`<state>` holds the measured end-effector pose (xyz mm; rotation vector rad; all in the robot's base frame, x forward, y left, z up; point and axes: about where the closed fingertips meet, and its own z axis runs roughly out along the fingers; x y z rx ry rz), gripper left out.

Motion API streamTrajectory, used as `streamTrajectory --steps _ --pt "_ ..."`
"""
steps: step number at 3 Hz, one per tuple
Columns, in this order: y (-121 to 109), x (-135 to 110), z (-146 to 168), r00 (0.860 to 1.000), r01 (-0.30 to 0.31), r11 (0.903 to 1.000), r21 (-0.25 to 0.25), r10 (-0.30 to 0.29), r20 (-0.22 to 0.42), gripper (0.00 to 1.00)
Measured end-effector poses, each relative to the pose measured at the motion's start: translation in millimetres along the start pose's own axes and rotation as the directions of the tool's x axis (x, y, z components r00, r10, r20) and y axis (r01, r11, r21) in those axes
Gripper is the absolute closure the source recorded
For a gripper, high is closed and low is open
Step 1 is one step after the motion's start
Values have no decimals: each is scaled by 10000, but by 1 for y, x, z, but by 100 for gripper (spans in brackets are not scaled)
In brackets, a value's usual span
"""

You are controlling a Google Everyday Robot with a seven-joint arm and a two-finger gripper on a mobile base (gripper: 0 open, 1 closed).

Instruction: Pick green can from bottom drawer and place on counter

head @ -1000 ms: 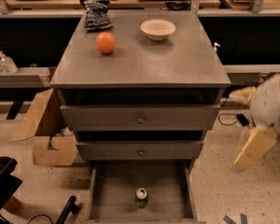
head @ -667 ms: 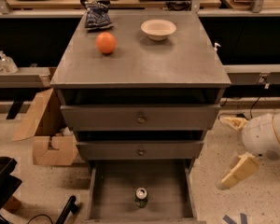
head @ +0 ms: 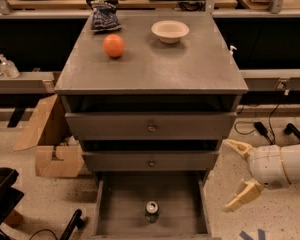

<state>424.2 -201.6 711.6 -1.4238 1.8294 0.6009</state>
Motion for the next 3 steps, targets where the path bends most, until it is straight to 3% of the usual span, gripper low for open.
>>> streamTrajectory --steps 1,2,3 --pt "0 -3 -2 10000 44 10000 32 -44 -62 0" --pt "5 34 50 9974 -286 9994 -172 296 658 0" --pt "3 81 109 9865 -415 9990 142 388 1592 0"
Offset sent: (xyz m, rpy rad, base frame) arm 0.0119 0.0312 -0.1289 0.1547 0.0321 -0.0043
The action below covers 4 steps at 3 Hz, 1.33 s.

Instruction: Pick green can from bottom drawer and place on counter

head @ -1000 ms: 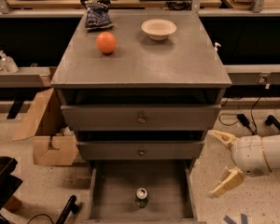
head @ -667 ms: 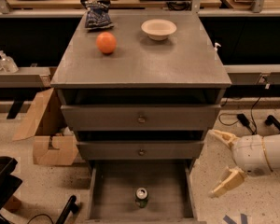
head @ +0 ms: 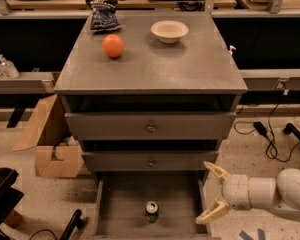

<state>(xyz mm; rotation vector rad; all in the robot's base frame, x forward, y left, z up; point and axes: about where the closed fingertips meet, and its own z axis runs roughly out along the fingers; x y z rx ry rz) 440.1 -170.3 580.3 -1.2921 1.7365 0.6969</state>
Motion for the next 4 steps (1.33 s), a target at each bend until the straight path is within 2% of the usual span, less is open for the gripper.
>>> streamTrajectory --steps 1,2,3,4 --pt "-21 48 43 9951 622 9972 414 -652 743 0" --pt "-29 102 85 9890 474 9983 344 -518 1385 0" --pt "-15 131 112 9837 -152 9998 143 124 1795 0" --pt "-14 131 113 9836 -158 9998 124 133 1799 0"
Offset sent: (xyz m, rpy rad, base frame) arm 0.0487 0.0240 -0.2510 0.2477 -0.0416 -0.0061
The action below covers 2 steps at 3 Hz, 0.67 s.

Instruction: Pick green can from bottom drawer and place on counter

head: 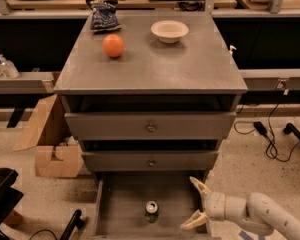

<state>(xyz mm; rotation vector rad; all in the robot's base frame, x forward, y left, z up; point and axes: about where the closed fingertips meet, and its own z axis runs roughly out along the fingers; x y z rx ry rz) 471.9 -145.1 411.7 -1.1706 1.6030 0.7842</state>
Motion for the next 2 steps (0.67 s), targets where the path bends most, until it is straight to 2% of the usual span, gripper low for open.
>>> streamTrajectory --steps 1,2 --pt "-5 20 29 9999 83 9995 -292 -86 -106 0" --pt "-12 55 74 9985 504 9956 -794 -519 -174 0"
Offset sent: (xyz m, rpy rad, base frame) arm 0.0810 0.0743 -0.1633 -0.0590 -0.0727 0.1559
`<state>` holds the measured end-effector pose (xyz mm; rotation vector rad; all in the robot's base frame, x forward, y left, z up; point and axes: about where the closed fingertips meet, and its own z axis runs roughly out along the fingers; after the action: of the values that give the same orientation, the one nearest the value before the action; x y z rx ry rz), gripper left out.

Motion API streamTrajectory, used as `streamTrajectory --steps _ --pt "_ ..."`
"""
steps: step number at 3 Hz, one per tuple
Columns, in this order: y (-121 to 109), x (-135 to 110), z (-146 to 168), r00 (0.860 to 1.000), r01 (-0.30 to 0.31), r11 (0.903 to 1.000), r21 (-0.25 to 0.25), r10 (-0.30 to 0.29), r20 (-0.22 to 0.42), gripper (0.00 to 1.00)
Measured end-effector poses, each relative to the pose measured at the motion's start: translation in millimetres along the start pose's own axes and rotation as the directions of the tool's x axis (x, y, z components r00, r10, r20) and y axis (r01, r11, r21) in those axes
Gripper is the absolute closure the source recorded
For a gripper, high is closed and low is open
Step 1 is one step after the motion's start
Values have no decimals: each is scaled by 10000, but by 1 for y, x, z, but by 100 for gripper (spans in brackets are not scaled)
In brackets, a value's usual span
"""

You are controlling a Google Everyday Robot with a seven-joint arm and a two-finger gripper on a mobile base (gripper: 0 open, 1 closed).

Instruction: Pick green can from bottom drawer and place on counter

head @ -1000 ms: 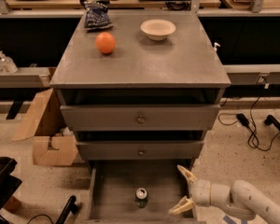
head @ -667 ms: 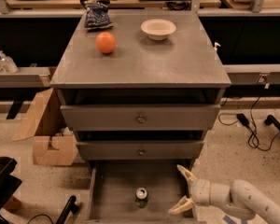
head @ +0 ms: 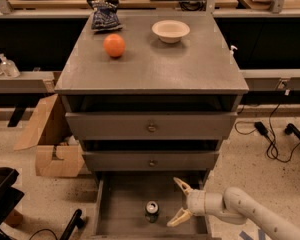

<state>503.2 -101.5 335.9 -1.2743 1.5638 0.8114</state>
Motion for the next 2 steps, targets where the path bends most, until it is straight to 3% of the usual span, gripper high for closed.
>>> streamTrajectory --steps 2 --pt "-24 68 78 9937 1111 9911 -737 -1118 -48 0"
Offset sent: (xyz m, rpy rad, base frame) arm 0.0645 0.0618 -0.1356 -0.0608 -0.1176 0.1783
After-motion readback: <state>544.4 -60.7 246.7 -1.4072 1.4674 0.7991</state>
